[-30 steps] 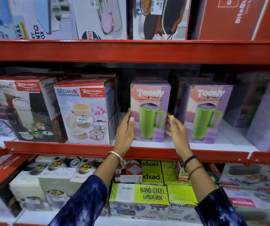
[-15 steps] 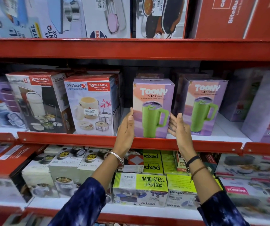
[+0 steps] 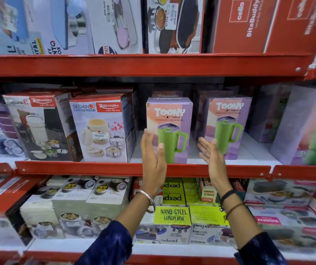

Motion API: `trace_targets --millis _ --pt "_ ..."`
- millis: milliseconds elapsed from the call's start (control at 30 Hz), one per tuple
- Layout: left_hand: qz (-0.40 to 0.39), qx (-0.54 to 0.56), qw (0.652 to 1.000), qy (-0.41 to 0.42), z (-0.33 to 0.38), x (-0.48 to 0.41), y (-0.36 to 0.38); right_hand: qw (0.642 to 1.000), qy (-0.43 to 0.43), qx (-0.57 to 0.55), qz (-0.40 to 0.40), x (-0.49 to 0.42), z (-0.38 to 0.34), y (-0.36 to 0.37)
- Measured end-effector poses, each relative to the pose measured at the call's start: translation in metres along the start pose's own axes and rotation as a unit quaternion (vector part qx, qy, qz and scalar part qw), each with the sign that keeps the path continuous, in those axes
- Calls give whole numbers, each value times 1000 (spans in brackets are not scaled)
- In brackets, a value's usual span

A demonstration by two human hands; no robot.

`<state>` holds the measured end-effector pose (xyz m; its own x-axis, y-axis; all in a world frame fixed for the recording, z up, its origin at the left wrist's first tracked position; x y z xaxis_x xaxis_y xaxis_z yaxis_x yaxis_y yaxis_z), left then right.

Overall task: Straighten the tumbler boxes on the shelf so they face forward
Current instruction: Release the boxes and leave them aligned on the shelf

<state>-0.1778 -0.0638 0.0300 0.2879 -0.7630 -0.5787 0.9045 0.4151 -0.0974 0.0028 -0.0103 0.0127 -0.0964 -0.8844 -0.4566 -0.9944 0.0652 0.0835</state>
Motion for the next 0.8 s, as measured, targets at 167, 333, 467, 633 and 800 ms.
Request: trace_targets --millis 167,333,467,633,800 --pt "-51 17 995 79 29 5 34 993 -10 -24 111 -8 -2 -33" --pt "-104 61 993 -11 27 -5 99 983 -5 -19 183 -36 -2 -86" --pt "-83 71 988 -112 7 -21 133 985 28 3 172 -63 13 -111" --pt "-97 86 974 -188 -5 -34 154 994 61 3 96 -80 23 -116" --pt "-87 118 974 -173 -2 -34 158 992 90 -60 57 -81 26 -119"
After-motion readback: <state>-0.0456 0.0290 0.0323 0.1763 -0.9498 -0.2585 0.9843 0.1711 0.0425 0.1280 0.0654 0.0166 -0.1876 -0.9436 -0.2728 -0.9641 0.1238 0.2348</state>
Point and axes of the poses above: each hand's wrist, its own x-axis away from the middle knuckle, its own y-axis out of the palm, z = x × y, the point moved 5 cm from there along -x, towards the middle knuckle, and after that the axes turned 4 degrees about -y, right-handed, at the moved point
